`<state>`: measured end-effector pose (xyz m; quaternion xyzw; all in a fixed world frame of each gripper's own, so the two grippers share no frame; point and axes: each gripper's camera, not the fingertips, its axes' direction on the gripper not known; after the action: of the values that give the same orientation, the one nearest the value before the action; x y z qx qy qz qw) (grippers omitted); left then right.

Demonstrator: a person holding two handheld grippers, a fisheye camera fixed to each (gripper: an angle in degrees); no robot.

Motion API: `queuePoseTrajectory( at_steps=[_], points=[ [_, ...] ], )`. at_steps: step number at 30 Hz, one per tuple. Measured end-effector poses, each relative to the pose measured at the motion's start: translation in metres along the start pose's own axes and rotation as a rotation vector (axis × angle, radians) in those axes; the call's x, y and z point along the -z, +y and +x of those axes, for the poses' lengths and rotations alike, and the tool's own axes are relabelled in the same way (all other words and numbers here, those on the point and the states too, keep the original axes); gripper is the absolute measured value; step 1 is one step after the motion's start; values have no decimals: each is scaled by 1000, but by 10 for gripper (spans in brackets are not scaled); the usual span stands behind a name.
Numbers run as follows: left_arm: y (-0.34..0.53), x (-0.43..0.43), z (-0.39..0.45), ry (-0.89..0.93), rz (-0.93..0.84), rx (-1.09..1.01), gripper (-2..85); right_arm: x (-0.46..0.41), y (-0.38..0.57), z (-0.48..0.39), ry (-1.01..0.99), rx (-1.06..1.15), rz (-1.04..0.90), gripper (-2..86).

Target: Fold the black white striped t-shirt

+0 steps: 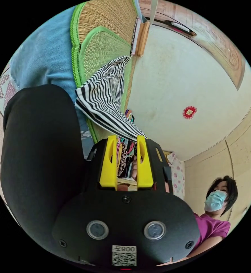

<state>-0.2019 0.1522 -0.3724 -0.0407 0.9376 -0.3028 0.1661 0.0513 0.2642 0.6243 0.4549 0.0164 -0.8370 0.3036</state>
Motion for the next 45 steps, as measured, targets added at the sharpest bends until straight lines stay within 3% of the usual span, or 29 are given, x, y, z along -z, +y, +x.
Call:
queuePoseTrajectory(
  at_steps=[19, 31, 45],
  points=[
    [-28, 97, 13, -13, 171, 57, 89, 3, 16, -6, 8, -21, 17, 12],
    [-34, 124, 24, -92, 137, 37, 36, 3, 31, 5, 19, -57, 27, 13],
    [-47, 138, 36, -236, 77, -22, 66, -5, 45, 31, 43, -142, 38, 13]
  ],
)
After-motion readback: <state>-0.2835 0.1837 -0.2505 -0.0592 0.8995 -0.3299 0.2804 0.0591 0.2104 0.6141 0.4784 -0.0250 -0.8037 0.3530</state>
